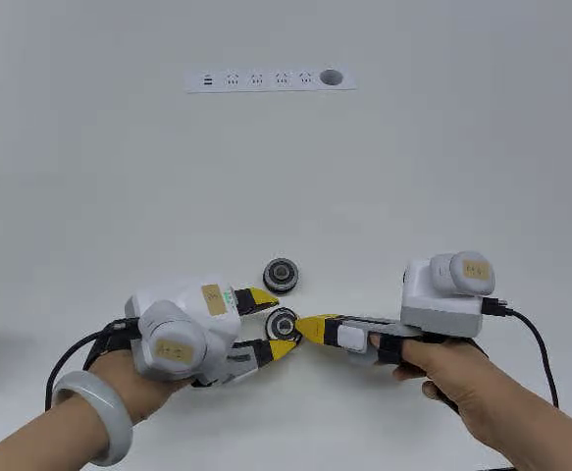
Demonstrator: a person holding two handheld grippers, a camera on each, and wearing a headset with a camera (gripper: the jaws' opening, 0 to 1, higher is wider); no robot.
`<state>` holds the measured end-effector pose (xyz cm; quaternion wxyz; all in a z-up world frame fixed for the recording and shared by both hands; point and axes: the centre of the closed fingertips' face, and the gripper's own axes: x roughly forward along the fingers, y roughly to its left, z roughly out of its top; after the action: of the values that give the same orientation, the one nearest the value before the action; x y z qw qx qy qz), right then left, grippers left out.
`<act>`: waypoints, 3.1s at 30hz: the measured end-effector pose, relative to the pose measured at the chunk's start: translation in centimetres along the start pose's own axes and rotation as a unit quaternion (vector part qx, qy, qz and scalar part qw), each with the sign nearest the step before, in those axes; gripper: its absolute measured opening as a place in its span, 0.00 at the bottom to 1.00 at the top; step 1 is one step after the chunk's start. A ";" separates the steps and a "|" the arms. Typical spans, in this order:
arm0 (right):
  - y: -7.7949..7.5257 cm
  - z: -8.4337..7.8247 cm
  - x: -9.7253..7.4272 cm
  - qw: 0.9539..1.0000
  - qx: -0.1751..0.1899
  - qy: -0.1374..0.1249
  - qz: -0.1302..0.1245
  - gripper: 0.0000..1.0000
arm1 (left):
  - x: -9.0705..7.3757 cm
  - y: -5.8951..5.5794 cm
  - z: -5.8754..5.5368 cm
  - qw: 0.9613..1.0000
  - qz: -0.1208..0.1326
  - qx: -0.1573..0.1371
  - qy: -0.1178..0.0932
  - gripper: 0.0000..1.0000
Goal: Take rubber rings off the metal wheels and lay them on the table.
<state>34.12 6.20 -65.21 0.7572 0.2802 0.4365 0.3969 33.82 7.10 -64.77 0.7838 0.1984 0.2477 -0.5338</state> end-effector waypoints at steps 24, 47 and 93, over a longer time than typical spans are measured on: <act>1.7 0.6 -1.0 1.000 0.004 -0.019 0.019 0.02 | -1.0 0.8 -1.1 0.999 0.023 -0.021 -0.011 0.53; -2.4 2.4 -4.8 0.997 0.031 -0.066 -0.032 0.02 | -2.1 1.8 -1.8 0.996 0.050 -0.066 -0.029 0.69; -5.5 2.0 -5.5 0.993 -0.010 -0.065 -0.099 0.15 | -1.7 1.5 -1.3 0.996 0.038 -0.074 -0.032 0.61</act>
<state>36.16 -1.51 -66.14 0.8223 0.2530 0.4083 0.3052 34.44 9.61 -64.70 0.8235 0.1321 0.2536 -0.4900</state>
